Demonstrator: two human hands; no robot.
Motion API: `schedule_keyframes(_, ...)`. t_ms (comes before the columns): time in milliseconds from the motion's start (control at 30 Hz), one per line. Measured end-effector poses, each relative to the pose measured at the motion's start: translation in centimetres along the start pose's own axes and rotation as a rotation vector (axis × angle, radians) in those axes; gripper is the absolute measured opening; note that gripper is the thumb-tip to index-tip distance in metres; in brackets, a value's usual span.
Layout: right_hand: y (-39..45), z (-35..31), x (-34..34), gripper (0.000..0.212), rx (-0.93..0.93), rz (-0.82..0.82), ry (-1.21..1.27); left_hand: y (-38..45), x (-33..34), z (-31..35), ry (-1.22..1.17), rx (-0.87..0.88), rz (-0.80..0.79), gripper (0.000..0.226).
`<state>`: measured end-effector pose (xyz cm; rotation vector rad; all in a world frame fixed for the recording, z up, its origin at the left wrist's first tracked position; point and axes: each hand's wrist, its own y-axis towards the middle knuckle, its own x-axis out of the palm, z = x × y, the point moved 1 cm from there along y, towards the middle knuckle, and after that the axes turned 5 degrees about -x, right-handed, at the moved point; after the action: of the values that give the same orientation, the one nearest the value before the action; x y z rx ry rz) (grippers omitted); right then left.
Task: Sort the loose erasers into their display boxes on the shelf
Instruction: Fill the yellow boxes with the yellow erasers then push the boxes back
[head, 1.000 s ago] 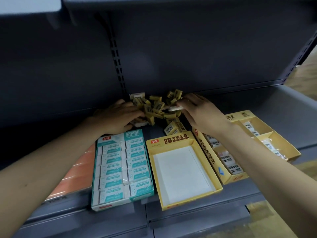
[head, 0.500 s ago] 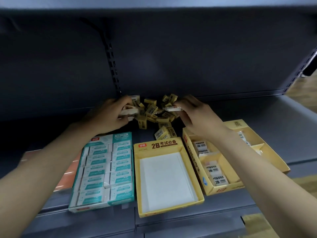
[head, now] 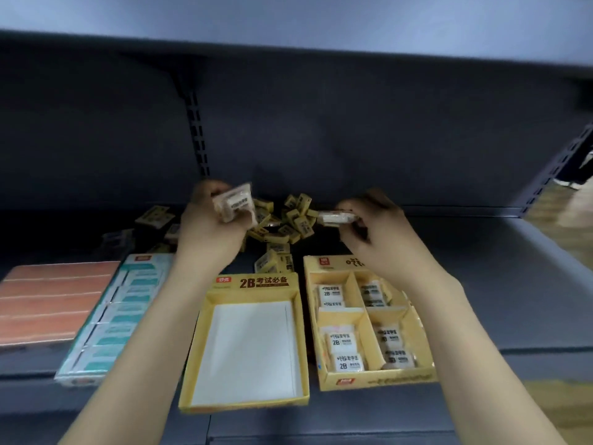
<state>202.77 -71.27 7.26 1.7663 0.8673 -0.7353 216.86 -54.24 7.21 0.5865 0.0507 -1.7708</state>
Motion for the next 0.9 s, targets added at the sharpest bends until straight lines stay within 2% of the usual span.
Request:
schedule_keyframes(100,-0.8,1.0,-0.5,0.025,-0.012,-0.035,0.008,-1.8,1.4,0.3,-0.144,-0.060,-0.024,0.039)
schedule_keyframes(233,-1.8,2.3,-1.3,0.020,-0.026,0.000,0.011,-3.6,2.6,0.5,-0.158,-0.068,-0.065,0.027)
schedule_keyframes(333,-2.5,3.5,-2.1,0.023,0.009,0.002,-0.010,-4.7,3.0,0.7,-0.199,-0.089,-0.107,0.029)
schedule_keyframes(633,-4.5,6.6,-4.4,0.020,0.171,-0.104,0.264,-7.0,4.5,2.2,-0.287,-0.128,-0.107,0.026)
schedule_keyframes(900,-5.8,7.6,-5.4,0.013,0.188,-0.166,0.344,-7.7,6.0,3.1,-0.276,-0.136,-0.130,0.021)
